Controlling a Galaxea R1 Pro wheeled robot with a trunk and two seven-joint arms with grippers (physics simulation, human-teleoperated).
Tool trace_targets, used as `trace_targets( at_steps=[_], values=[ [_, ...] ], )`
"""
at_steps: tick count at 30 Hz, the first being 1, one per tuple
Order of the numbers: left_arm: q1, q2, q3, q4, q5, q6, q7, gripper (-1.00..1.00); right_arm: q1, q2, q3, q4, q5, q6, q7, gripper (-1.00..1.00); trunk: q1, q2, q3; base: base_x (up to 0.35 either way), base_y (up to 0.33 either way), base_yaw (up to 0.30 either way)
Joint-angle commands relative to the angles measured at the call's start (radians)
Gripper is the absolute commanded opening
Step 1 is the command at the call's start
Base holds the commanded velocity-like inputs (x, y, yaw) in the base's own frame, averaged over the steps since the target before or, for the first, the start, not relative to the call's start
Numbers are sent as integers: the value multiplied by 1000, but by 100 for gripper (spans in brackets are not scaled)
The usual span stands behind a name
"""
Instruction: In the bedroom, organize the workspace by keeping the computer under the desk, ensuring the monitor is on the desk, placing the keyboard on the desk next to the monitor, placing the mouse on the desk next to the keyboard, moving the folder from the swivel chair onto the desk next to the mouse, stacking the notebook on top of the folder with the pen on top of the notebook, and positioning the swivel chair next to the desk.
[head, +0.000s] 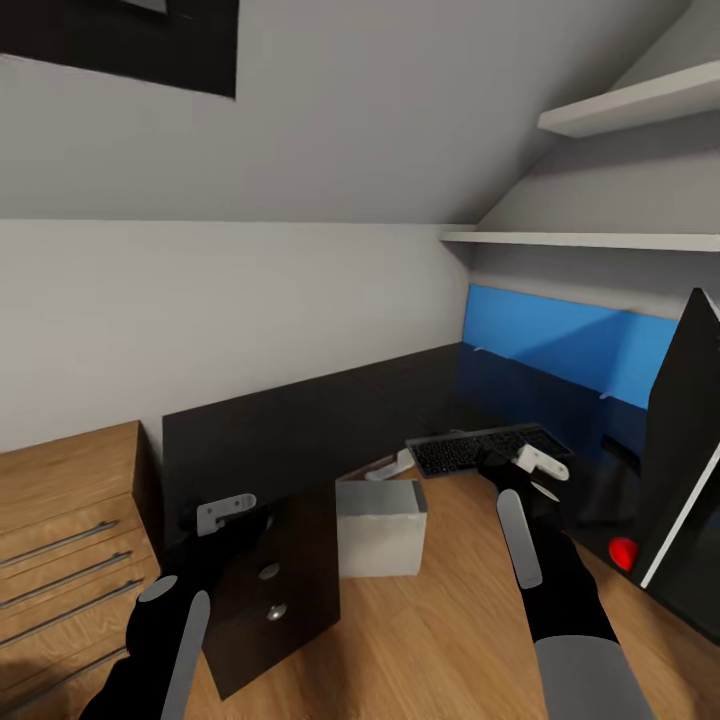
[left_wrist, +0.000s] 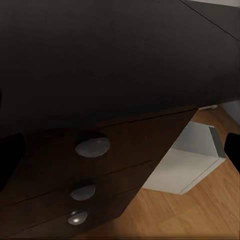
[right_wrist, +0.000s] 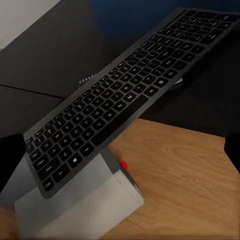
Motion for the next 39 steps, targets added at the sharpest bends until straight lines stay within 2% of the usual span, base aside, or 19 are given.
trace_targets(
  at_steps=[1,7,13,16,23,26,31,39],
  values=[
    [-1,0,1,-1,6,5,5,100,-1,1,-1,0,-9,3,1,100,0,-1,-1,-95,0,0],
    [-1,0,1,-3,6,5,5,100,-1,1,-1,24,-31,4,68,100,0,-1,-1,-47,0,0],
    [-1,-1,1,-7,7,5,5,100,-1,0,-3,69,-92,4,153,100,0,-1,-1,-12,0,0],
    [-1,-1,1,-8,13,5,5,100,-1,-1,-4,88,-140,4,191,100,0,-1,-1,-4,0,0],
    [-1,-2,3,-10,45,3,7,100,-1,-4,-8,133,-283,0,246,100,27,-50,-23,-1,0,0],
    [-1,-2,3,-10,53,3,7,100,-2,-6,-10,154,-327,-12,254,100,38,-71,-32,0,0,0],
    [-1,-3,2,-11,58,3,8,100,-1,-9,-17,188,-359,-60,258,100,57,-106,-48,0,0,0],
    [-1,-3,-18,-11,65,10,4,100,-2,-8,-47,226,-375,-131,258,100,88,-162,-73,0,0,0]
  ],
)
